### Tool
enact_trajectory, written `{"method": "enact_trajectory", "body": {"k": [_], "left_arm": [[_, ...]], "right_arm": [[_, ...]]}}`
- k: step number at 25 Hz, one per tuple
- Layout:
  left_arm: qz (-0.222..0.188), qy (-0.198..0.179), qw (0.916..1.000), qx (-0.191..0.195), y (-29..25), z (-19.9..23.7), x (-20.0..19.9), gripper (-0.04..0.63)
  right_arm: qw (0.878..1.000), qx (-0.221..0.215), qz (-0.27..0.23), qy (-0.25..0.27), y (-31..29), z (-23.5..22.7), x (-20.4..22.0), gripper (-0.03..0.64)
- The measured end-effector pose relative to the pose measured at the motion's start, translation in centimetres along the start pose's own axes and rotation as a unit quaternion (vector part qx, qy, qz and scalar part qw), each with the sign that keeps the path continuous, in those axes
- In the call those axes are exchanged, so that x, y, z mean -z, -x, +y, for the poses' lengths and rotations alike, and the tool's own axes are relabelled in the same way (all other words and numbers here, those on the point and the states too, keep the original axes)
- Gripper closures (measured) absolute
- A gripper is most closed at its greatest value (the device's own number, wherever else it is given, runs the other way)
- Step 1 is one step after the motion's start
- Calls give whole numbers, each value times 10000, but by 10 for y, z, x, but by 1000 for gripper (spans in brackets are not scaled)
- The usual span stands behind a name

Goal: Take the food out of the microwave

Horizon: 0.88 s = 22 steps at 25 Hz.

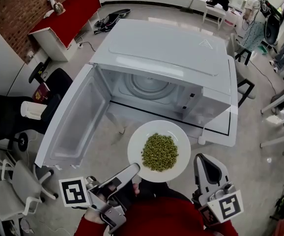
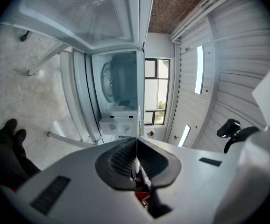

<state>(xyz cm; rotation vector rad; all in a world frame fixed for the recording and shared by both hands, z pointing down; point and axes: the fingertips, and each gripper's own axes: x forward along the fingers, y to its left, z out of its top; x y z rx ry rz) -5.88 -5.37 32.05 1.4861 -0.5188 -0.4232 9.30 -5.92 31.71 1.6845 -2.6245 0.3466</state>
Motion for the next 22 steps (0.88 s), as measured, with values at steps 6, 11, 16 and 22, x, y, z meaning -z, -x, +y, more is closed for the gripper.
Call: {"method": "enact_trajectory", "body": {"k": [6,11,16,22], "left_arm": [[4,-10,10000,-24,-1,1,0,578],[5,16,10000,-31,-1,1,-1,578],[-12,68,10000,-8,-3,1,-3,578],[6,38,10000,-19,-6,1,-6,578]], "right_arm": [[10000,-48,18,56,-1,0,3,603],[10000,-52,62,50,-2,0,5,603],[9999,-73,69,22,-5,0,6,603],[9999,-81,63,17,-8,0,6,603]]}}
